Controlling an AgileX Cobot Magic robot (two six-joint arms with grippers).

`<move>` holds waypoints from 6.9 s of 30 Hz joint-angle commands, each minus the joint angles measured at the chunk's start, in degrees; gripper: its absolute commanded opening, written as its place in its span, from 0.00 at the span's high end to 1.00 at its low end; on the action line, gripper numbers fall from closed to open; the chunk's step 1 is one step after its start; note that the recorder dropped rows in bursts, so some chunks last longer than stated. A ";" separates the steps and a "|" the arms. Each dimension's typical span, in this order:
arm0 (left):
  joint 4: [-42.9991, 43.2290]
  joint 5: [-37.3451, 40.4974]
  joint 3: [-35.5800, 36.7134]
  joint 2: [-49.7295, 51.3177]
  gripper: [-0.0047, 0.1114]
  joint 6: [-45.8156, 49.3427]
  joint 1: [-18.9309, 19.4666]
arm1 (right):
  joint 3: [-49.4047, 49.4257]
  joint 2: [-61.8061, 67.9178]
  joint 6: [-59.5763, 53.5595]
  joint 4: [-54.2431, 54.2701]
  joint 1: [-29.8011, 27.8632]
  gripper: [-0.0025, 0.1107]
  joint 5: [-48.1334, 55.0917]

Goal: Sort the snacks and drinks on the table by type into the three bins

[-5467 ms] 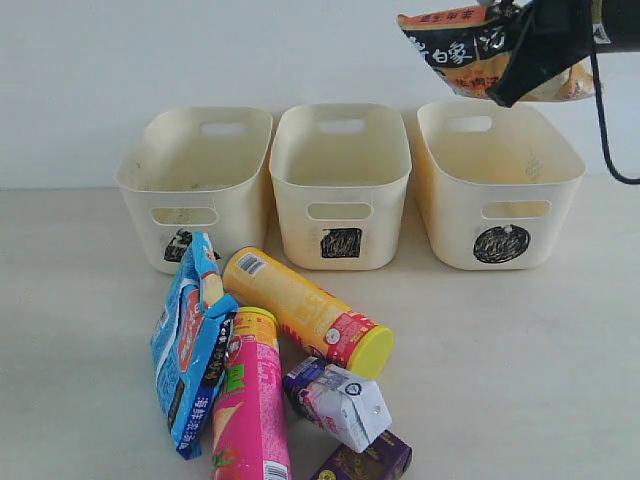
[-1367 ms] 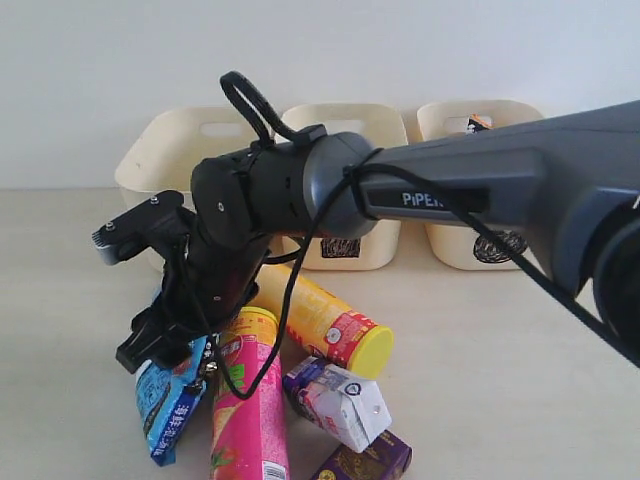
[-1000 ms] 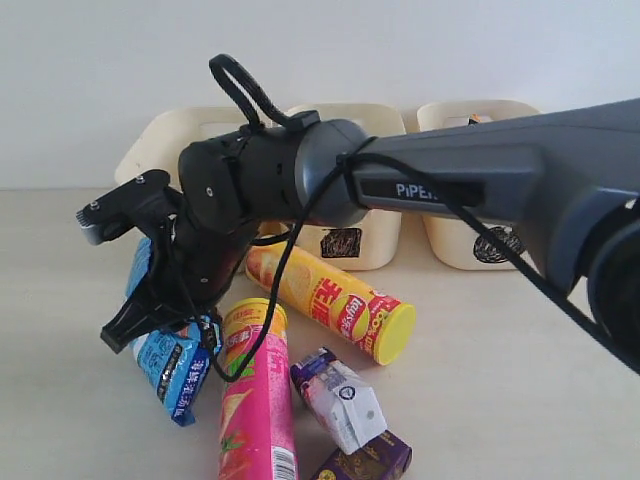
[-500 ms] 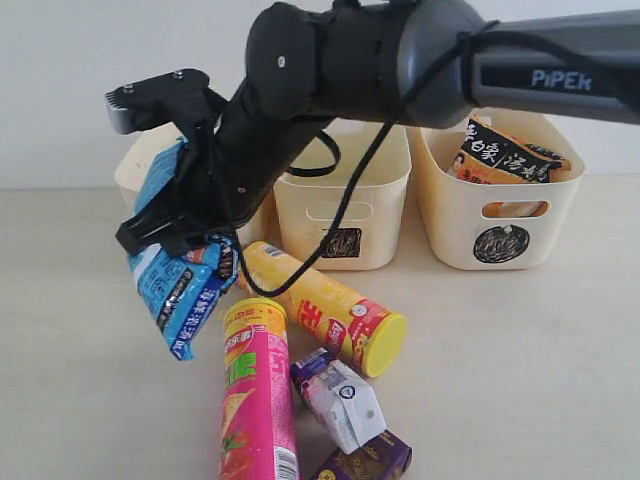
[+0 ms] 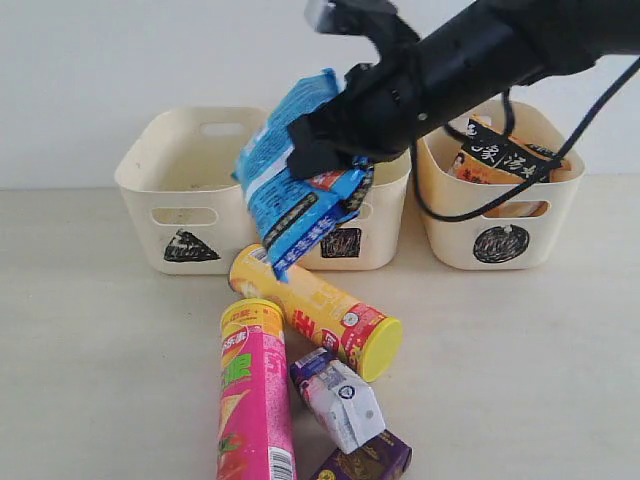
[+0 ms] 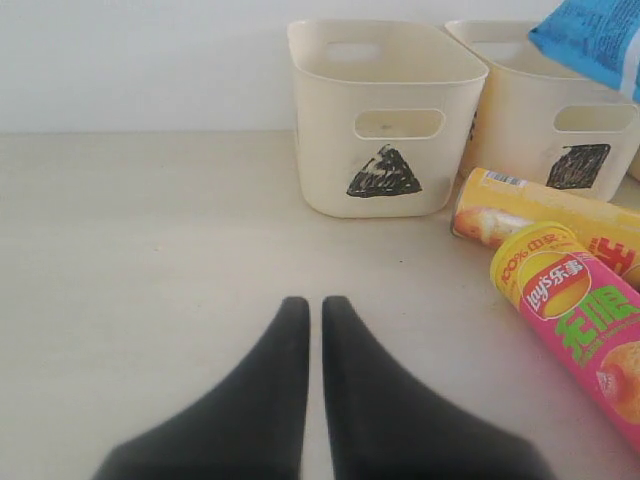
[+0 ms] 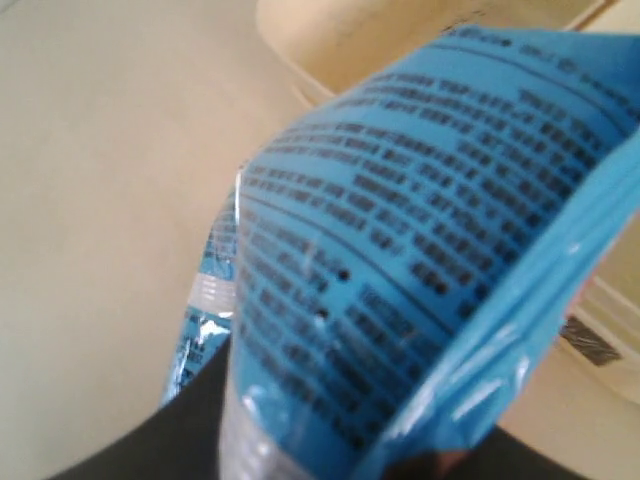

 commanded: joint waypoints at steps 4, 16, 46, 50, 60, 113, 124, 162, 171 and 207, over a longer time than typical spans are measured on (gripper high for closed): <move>-0.18 -0.41 0.14 -0.17 0.93 0.07 0.13 | 0.17 -1.98 -2.47 4.37 -9.27 0.98 -0.26; -0.18 -0.41 0.14 -0.17 0.93 0.07 0.13 | -2.06 0.08 -9.82 5.28 -20.19 0.98 -12.31; -0.18 -0.41 0.14 -0.17 0.93 0.07 0.13 | -13.70 19.29 -18.26 -8.50 -20.41 0.56 -20.45; -0.18 -0.41 0.14 -0.17 0.93 0.07 0.13 | -13.70 19.00 -13.78 -9.09 -20.41 0.24 -21.12; -0.18 -0.41 0.14 -0.17 0.93 0.07 0.13 | -13.70 9.74 11.78 -35.34 -20.41 0.74 -8.33; -0.18 -0.41 0.14 -0.17 0.93 0.07 0.13 | 29.75 -41.14 36.68 -44.79 -20.41 0.98 13.35; -0.18 -0.41 0.14 -0.17 0.93 0.07 0.13 | 35.26 -46.35 37.24 -42.79 -20.41 0.98 7.71; -0.18 -0.41 0.14 -0.17 0.93 0.07 0.13 | 63.24 -85.36 33.70 -43.31 -20.41 0.98 -18.46; -0.18 -0.41 0.14 -0.17 0.93 0.07 0.13 | 69.01 -90.95 34.03 -43.31 -20.41 0.98 -19.02; -0.18 -0.41 0.14 -0.17 0.93 0.07 0.13 | 83.27 -100.19 42.64 -45.89 -20.41 0.98 -24.73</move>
